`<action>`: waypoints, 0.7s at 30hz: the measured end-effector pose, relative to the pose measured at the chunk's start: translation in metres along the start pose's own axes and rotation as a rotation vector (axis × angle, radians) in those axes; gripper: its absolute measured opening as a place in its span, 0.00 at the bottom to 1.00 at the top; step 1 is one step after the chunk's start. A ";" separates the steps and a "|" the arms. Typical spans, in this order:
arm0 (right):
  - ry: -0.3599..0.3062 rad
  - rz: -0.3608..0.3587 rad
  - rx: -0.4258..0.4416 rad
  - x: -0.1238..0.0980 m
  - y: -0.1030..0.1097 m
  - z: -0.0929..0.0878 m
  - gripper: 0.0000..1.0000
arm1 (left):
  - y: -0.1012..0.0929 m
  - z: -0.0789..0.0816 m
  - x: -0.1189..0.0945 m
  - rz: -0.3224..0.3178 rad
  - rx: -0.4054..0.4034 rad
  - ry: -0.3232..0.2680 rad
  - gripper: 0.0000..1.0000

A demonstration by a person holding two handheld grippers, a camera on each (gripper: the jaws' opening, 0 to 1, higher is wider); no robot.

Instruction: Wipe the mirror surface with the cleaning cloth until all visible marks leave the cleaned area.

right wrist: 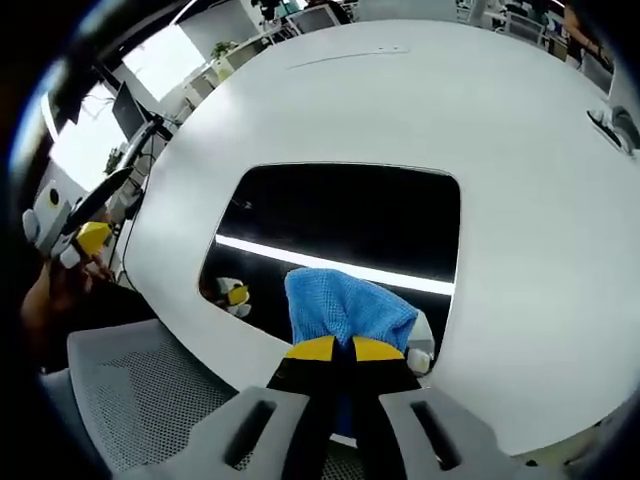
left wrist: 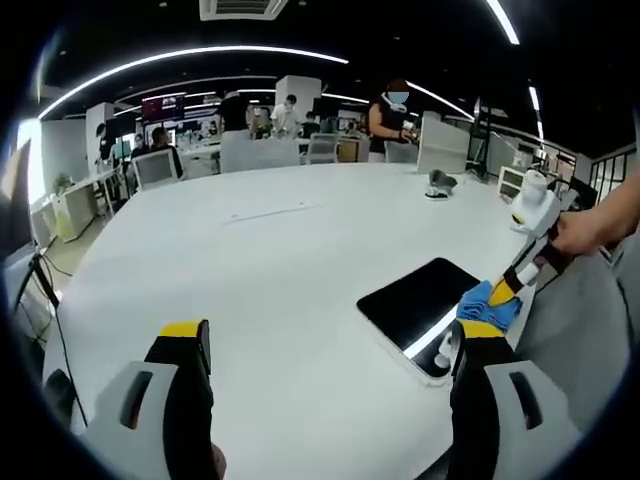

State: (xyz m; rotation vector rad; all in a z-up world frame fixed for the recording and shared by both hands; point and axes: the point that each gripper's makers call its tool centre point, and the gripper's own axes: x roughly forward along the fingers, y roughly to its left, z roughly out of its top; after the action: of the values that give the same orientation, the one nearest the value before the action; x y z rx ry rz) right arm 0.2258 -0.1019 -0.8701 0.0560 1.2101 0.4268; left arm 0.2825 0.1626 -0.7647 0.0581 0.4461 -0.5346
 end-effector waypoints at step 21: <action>-0.039 -0.009 0.122 -0.010 -0.036 -0.002 0.00 | -0.014 0.017 0.013 -0.034 0.046 -0.014 0.99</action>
State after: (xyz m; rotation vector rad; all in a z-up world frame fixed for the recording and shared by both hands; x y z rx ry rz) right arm 0.2313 -0.1386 -0.8710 0.1631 1.1961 0.3426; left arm 0.2921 0.1415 -0.7542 0.0908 0.4219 -0.5784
